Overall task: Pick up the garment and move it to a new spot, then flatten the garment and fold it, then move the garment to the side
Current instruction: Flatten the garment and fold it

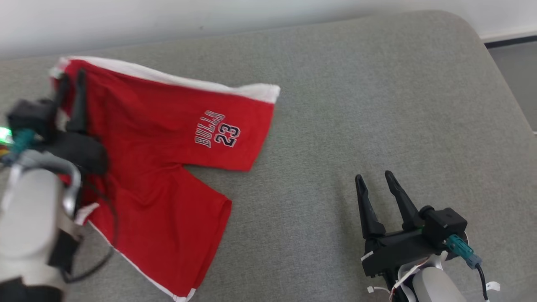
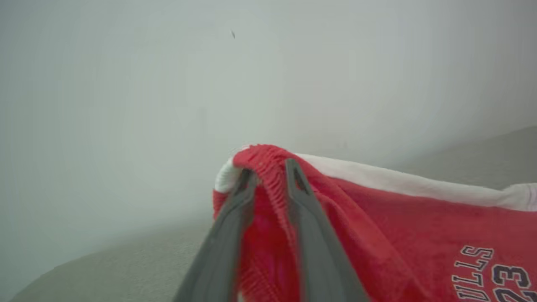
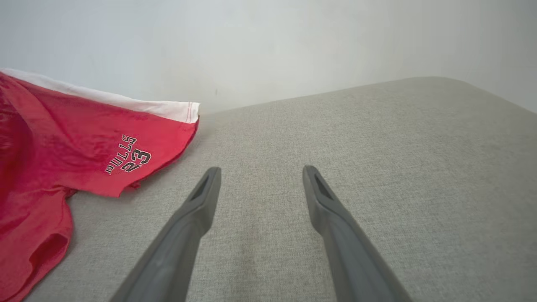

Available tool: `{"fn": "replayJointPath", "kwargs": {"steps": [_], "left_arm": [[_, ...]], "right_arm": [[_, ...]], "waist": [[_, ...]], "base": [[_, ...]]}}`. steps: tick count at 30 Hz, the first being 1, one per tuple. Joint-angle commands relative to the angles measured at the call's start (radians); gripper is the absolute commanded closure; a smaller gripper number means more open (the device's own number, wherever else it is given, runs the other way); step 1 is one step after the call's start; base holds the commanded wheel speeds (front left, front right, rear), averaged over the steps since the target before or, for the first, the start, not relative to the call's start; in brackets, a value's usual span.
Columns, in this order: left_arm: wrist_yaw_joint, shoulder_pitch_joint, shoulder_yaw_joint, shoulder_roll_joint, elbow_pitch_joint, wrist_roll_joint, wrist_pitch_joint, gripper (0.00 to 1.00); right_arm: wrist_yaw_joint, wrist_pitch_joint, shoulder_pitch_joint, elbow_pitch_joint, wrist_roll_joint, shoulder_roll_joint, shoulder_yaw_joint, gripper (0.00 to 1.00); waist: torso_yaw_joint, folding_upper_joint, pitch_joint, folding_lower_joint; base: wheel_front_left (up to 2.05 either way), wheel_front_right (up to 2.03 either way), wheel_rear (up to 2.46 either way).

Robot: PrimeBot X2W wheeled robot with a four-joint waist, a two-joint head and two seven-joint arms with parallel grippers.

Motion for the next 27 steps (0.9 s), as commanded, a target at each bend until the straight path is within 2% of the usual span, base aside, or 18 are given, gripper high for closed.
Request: {"fn": "replayJointPath", "kwargs": {"steps": [1, 6, 10, 13, 20, 27], "left_arm": [[0.007, -0.013, 0.003, 0.008, 0.014, 0.007, -0.004, 0.00], [0.056, -0.111, 0.010, 0.073, 0.136, 0.040, -0.004, 0.00], [0.081, -0.102, 0.002, 0.055, 0.218, 0.043, -0.004, 0.00], [0.091, -0.074, 0.005, 0.026, 0.231, 0.026, -0.004, 0.00], [0.114, 0.133, 0.044, -0.082, 0.032, -0.018, -0.004, 0.00], [0.107, 0.399, 0.078, -0.173, -0.158, -0.032, -0.004, 0.00]], "right_arm": [[-0.003, 0.000, -0.009, 0.000, 0.007, 0.005, 0.002, 0.00], [-0.003, 0.000, -0.008, 0.003, 0.019, 0.013, 0.001, 0.00], [-0.003, 0.000, 0.010, 0.010, 0.015, 0.015, -0.016, 0.00], [-0.003, 0.000, 0.011, 0.010, 0.009, 0.016, -0.017, 0.00], [-0.003, 0.000, 0.031, 0.016, -0.002, 0.017, 0.006, 0.00], [-0.002, 0.000, 0.072, 0.035, -0.005, 0.019, 0.048, 0.00]], "waist": [[-0.030, -0.0001, 0.027, -0.0002], [-0.043, -0.0001, 0.047, -0.0002], [-0.019, -0.0001, 0.036, -0.0002], [0.007, -0.0001, 0.017, -0.0002], [0.073, -0.0001, -0.064, -0.0002], [0.129, -0.0001, -0.162, -0.0002]], "base": [[0.00, 0.00, 0.00], [0.00, 0.00, 0.00], [0.00, 0.00, 0.00], [0.00, 0.00, 0.00], [0.00, 0.00, 0.00], [0.00, 0.00, 0.00]]}}
